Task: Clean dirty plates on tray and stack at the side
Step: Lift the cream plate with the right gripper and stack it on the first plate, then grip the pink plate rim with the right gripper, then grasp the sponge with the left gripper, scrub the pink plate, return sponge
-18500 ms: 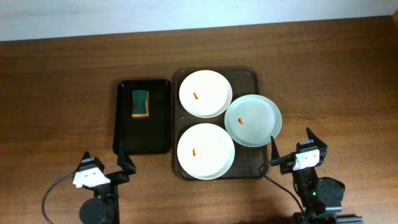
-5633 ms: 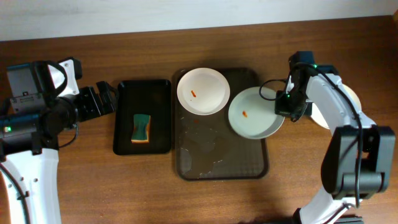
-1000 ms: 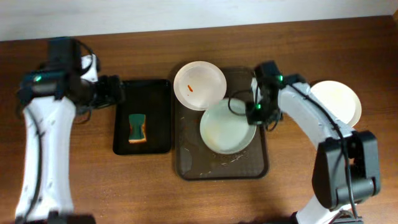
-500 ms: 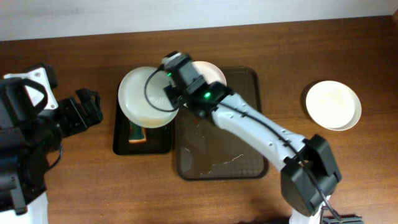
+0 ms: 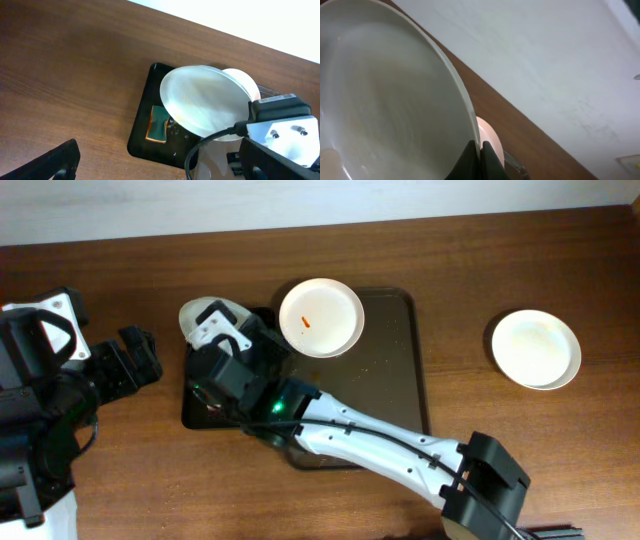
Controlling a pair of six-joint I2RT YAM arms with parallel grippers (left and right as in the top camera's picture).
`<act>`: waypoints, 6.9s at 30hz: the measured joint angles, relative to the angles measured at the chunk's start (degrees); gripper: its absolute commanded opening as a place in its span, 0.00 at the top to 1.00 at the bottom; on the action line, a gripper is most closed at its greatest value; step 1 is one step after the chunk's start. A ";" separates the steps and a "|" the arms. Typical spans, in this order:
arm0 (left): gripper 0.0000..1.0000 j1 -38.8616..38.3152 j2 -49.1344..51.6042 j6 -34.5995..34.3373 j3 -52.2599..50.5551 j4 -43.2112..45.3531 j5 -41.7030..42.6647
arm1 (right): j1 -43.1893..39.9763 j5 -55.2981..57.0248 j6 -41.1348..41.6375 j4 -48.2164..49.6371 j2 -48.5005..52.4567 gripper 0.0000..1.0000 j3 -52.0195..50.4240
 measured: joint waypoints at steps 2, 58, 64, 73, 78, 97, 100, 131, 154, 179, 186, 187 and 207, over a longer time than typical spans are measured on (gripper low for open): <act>0.00 0.00 0.00 0.00 0.00 0.00 -0.02 | 0.04 1.18 -0.61 0.15 -0.04 0.96 0.00; 0.00 0.00 9.07 1.57 0.02 1.07 8.63 | -42.38 -55.12 16.33 -0.55 1.70 0.55 -17.70; 0.00 0.00 9.07 1.57 0.02 0.31 8.66 | -42.93 -52.94 16.04 5.18 8.57 0.95 -17.64; 0.00 0.00 9.07 1.57 0.02 0.02 8.79 | -42.93 -51.47 32.57 -28.41 1.64 0.59 -17.09; 0.00 -1.25 9.18 1.57 0.02 0.22 8.76 | -42.93 -49.90 17.97 -21.20 -2.12 0.67 -17.42; 0.03 -11.96 22.93 2.86 -10.64 6.47 2.01 | -48.94 -56.02 27.76 -23.17 1.90 0.75 -19.12; 0.05 -12.02 25.49 2.89 -10.99 6.91 -0.04 | -49.35 -55.52 22.91 -21.92 1.90 0.96 -19.67; 0.41 -15.19 49.16 -0.02 -6.34 10.47 -3.67 | -49.35 -55.60 11.50 -20.59 1.90 0.94 -19.67; 0.72 -15.45 43.19 0.00 -15.21 21.99 -3.26 | -49.35 -55.58 11.30 -20.81 1.90 0.94 -19.67; 1.00 -31.34 50.18 -2.40 7.08 15.17 7.61 | -49.35 -55.15 26.73 -19.98 1.92 0.96 -19.71; 1.00 -36.87 56.02 -6.47 7.06 19.30 9.11 | -49.33 -55.34 30.32 -19.39 1.92 0.96 -19.71; 1.00 -37.22 56.04 -6.64 7.06 20.28 9.27 | -49.33 -55.32 29.81 -19.19 1.92 0.96 -19.71; 1.00 -41.90 64.78 -7.45 8.66 24.96 1.42 | -49.31 -56.08 28.46 -19.71 2.01 0.96 -19.71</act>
